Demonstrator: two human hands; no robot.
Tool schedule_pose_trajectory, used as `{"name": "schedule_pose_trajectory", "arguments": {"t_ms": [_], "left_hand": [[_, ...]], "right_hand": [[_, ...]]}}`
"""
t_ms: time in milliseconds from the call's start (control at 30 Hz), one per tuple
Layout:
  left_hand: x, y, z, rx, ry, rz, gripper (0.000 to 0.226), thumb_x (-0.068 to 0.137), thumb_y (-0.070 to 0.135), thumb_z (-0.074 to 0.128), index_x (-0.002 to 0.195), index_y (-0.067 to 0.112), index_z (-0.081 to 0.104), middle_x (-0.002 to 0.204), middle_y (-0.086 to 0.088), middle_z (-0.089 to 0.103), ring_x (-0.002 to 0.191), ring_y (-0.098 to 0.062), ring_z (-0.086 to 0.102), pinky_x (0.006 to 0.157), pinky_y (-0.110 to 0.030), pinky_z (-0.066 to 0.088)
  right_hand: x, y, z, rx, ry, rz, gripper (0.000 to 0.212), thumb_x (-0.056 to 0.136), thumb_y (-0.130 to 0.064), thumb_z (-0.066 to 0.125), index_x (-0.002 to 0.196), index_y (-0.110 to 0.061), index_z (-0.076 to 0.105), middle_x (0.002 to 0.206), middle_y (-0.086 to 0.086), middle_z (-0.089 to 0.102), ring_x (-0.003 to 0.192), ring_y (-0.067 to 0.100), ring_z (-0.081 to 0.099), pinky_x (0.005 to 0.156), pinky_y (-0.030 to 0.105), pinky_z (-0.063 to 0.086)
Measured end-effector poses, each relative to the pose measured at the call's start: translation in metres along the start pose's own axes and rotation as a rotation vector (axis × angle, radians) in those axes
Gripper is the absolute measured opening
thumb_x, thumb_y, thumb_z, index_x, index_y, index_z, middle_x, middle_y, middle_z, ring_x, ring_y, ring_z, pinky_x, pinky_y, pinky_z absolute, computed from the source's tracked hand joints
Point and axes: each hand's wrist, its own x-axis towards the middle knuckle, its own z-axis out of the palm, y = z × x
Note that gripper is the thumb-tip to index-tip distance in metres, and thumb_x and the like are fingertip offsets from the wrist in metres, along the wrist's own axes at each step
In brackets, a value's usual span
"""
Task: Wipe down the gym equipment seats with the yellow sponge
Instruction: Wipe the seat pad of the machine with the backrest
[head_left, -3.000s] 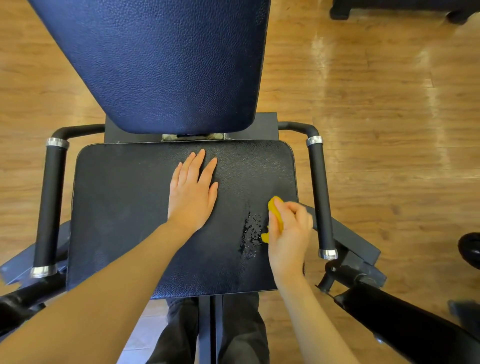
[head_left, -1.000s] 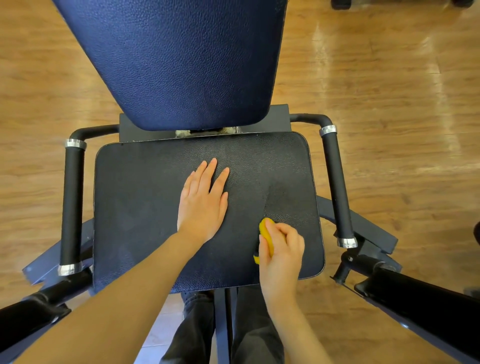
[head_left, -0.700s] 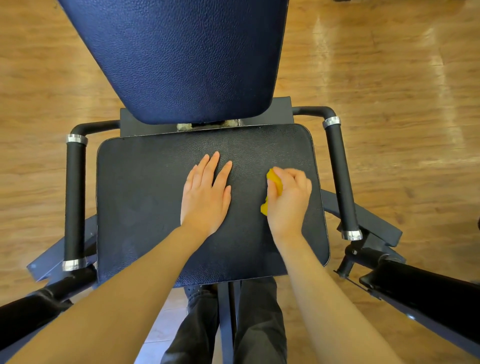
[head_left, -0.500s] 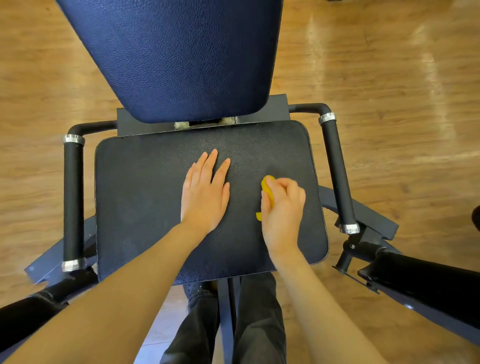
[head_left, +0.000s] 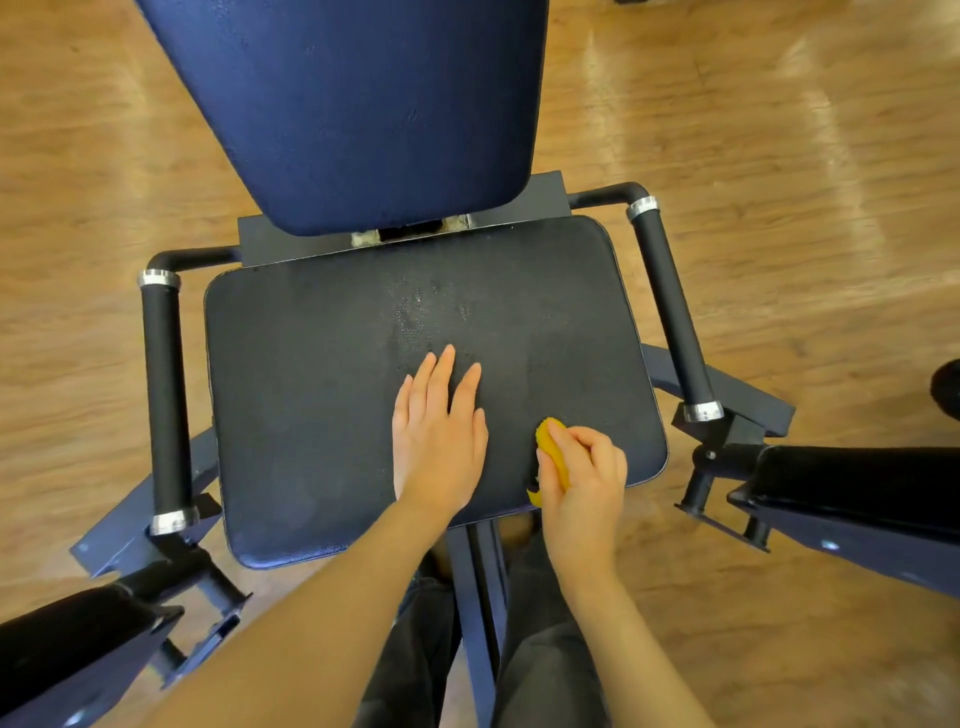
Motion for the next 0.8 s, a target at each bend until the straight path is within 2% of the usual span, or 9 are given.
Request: {"name": "schedule_pose_trajectory", "arguments": {"t_ms": [100, 200, 333, 433, 533, 633, 700, 800], "left_hand": [[0.0, 0.0, 0.001, 0.02, 0.002, 0.004, 0.049, 0.096, 0.032, 0.032, 0.14, 0.016, 0.048, 0.151, -0.012, 0.038, 0.14, -0.028, 0.031, 0.115, -0.045, 0.026], [0.0, -0.001, 0.002, 0.04, 0.007, 0.022, 0.051, 0.094, 0.033, 0.03, 0.139, 0.015, 0.048, 0.15, -0.012, 0.039, 0.139, -0.028, 0.031, 0.115, -0.044, 0.022], [0.0, 0.0, 0.001, 0.07, -0.002, 0.0, 0.048, 0.096, 0.032, 0.036, 0.139, 0.016, 0.047, 0.15, -0.012, 0.038, 0.139, -0.029, 0.031, 0.115, -0.045, 0.024], [0.001, 0.001, 0.002, 0.088, -0.01, -0.005, 0.051, 0.095, 0.034, 0.03, 0.139, 0.016, 0.047, 0.15, -0.012, 0.038, 0.14, -0.029, 0.031, 0.115, -0.045, 0.024], [0.002, 0.002, 0.001, 0.095, -0.012, -0.01, 0.051, 0.094, 0.034, 0.031, 0.139, 0.015, 0.047, 0.15, -0.012, 0.038, 0.14, -0.028, 0.03, 0.114, -0.044, 0.022], [0.002, 0.003, -0.001, 0.104, -0.013, -0.006, 0.051, 0.094, 0.033, 0.031, 0.139, 0.014, 0.048, 0.15, -0.013, 0.038, 0.14, -0.029, 0.031, 0.114, -0.044, 0.022], [0.003, 0.004, -0.002, 0.116, -0.018, -0.008, 0.051, 0.094, 0.033, 0.031, 0.139, 0.014, 0.048, 0.15, -0.013, 0.038, 0.139, -0.03, 0.031, 0.114, -0.044, 0.022], [0.004, 0.005, -0.003, 0.134, -0.039, -0.018, 0.052, 0.095, 0.034, 0.029, 0.139, 0.015, 0.047, 0.15, -0.013, 0.038, 0.139, -0.03, 0.031, 0.114, -0.044, 0.02]], "right_hand": [[0.025, -0.009, 0.006, 0.008, 0.001, 0.004, 0.029, 0.088, -0.014, 0.067, 0.117, -0.01, 0.067, 0.11, 0.007, 0.059, 0.101, 0.016, 0.047, 0.08, 0.017, 0.036], [0.063, -0.025, 0.012, 0.017, -0.018, -0.041, 0.028, 0.091, -0.015, 0.064, 0.119, -0.01, 0.066, 0.111, 0.007, 0.059, 0.104, 0.021, 0.048, 0.083, 0.025, 0.041], [0.083, -0.029, 0.017, -0.017, -0.08, -0.106, 0.029, 0.092, -0.016, 0.062, 0.121, -0.012, 0.065, 0.113, 0.005, 0.058, 0.105, 0.019, 0.047, 0.082, 0.015, 0.035], [0.058, -0.02, 0.012, 0.001, -0.081, -0.134, 0.031, 0.089, -0.015, 0.066, 0.12, -0.014, 0.064, 0.112, 0.003, 0.057, 0.103, 0.015, 0.046, 0.077, 0.006, 0.035], [0.012, -0.003, 0.003, 0.021, -0.112, -0.148, 0.033, 0.086, -0.017, 0.069, 0.119, -0.016, 0.064, 0.112, 0.0, 0.055, 0.102, 0.014, 0.048, 0.082, 0.016, 0.046], [-0.016, 0.007, -0.003, 0.034, -0.114, -0.189, 0.032, 0.086, -0.021, 0.064, 0.117, -0.015, 0.067, 0.111, 0.0, 0.058, 0.102, 0.011, 0.048, 0.087, 0.014, 0.041], [-0.008, 0.007, -0.002, 0.038, -0.111, -0.187, 0.029, 0.086, -0.02, 0.066, 0.115, -0.015, 0.068, 0.108, 0.001, 0.059, 0.1, 0.01, 0.048, 0.084, 0.016, 0.045], [0.017, 0.004, 0.004, 0.007, -0.128, -0.196, 0.03, 0.085, -0.015, 0.071, 0.114, -0.015, 0.067, 0.107, 0.003, 0.059, 0.1, 0.012, 0.047, 0.079, 0.027, 0.051]]}}
